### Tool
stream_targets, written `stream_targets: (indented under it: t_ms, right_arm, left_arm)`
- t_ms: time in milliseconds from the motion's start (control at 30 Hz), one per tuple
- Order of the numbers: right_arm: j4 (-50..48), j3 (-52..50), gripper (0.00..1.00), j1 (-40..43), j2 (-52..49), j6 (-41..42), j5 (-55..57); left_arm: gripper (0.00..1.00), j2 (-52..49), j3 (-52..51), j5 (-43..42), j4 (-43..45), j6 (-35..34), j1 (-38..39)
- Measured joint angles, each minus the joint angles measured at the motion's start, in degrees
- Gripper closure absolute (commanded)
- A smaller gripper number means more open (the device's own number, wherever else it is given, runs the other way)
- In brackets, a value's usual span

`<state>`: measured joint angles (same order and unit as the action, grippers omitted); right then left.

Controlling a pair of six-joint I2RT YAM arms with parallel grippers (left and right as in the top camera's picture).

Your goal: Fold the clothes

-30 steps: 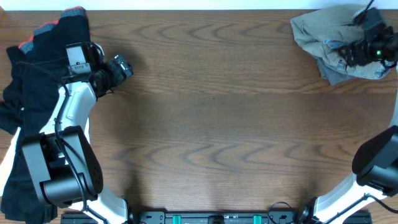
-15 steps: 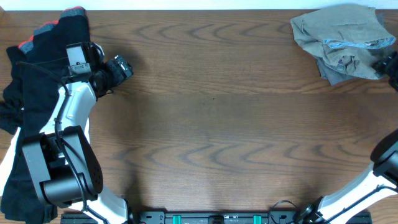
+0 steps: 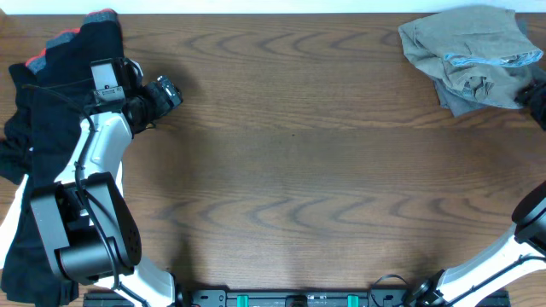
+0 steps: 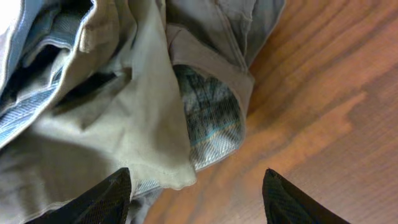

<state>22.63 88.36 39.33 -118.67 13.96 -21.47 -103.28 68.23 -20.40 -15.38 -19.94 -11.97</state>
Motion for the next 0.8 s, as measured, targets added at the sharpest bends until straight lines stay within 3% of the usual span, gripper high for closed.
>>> stream_targets:
  t_ms: [300, 433, 567, 700, 800]
  right_arm:
    - [-12.7, -3.8, 0.44, -2.3, 0.0, 1.6, -1.7]
    - [-15.4, -3.9, 0.58, -4.0, 0.0, 2.0, -1.8]
    - [-16.3, -3.9, 0.8, -5.6, 0.0, 2.3, -1.9]
    - [-16.7, -4.0, 0.79, -5.8, 0.0, 2.6, -2.3]
    - [-17.6, -4.0, 0.72, -5.7, 0.0, 2.6, -3.1]
  left_arm:
    - [0.04, 0.0, 0.0, 0.0, -0.2, 0.0, 0.0]
    - [0.04, 0.0, 0.0, 0.0, -0.2, 0.0, 0.0]
    - [0.04, 0.0, 0.0, 0.0, -0.2, 0.0, 0.0]
    - [0.04, 0.0, 0.0, 0.0, -0.2, 0.0, 0.0]
    - [0.04, 0.0, 0.0, 0.0, -0.2, 0.0, 0.0]
